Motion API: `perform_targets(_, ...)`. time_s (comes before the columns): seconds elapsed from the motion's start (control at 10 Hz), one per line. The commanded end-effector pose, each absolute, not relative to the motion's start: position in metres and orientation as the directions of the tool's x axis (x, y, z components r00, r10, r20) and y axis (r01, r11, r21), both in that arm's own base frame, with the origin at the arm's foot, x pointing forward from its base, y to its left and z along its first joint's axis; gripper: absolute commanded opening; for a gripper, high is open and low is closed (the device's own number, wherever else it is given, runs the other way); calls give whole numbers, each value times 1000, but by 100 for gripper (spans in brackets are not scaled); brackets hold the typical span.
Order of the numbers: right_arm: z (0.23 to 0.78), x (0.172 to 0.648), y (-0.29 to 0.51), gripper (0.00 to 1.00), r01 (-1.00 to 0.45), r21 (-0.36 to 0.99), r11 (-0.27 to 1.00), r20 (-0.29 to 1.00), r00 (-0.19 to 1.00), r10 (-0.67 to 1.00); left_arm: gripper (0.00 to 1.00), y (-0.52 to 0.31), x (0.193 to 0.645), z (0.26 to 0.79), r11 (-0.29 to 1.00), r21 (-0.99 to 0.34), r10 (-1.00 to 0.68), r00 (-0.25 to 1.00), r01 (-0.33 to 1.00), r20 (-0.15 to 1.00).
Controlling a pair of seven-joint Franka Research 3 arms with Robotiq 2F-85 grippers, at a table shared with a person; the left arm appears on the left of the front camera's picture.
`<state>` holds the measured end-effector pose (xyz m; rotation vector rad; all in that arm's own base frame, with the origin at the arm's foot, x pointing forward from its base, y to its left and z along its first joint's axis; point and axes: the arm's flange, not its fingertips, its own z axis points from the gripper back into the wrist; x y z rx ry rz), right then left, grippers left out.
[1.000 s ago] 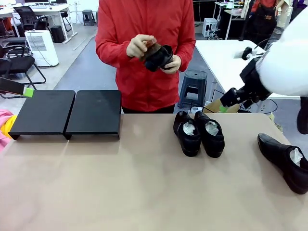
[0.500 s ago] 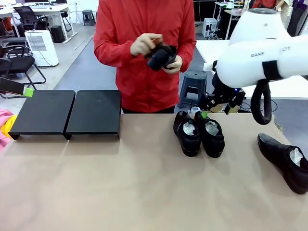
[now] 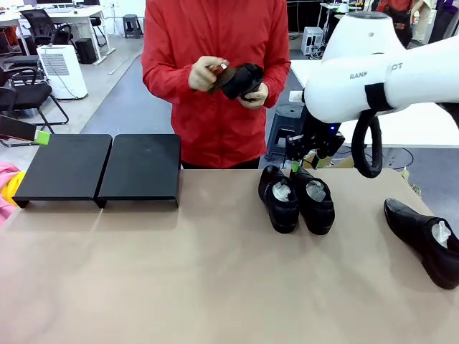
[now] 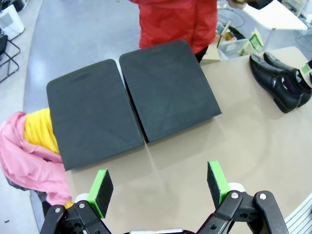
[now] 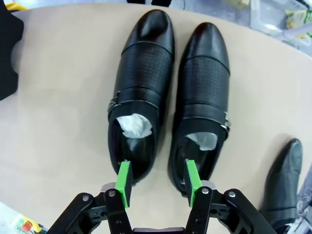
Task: Organize the shoes by placing them on the stand.
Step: Pick up one Shoe and place it in the middle of the table.
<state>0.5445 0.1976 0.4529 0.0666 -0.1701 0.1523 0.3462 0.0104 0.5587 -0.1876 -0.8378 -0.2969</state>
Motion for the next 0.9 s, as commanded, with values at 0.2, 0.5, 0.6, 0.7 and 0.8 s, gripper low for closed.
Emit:
perform_targets(0.2, 426, 562, 228, 58, -55, 26, 998, 156, 987, 50, 100, 12, 346, 559, 940, -48, -187, 629, 336, 755)
perform_targets(0.5, 405, 564, 233, 58, -24, 6, 1000, 124, 992, 23, 100, 12, 346, 559, 940, -48, -187, 629, 336, 755)
perform_targets(0.6, 400, 565, 232, 58, -12, 0, 1000, 118, 993, 12, 100, 12, 346, 559, 940, -48, -187, 629, 336, 755)
perform_targets(0.7, 394, 567, 231, 58, 2, 2, 1000, 108, 994, -3, 100, 12, 346, 559, 940, -48, -187, 629, 336, 755)
perform_targets(0.8, 390, 568, 230, 58, 14, 11, 1000, 99, 995, -15, 100, 12, 346, 559, 940, -48, -187, 629, 336, 755)
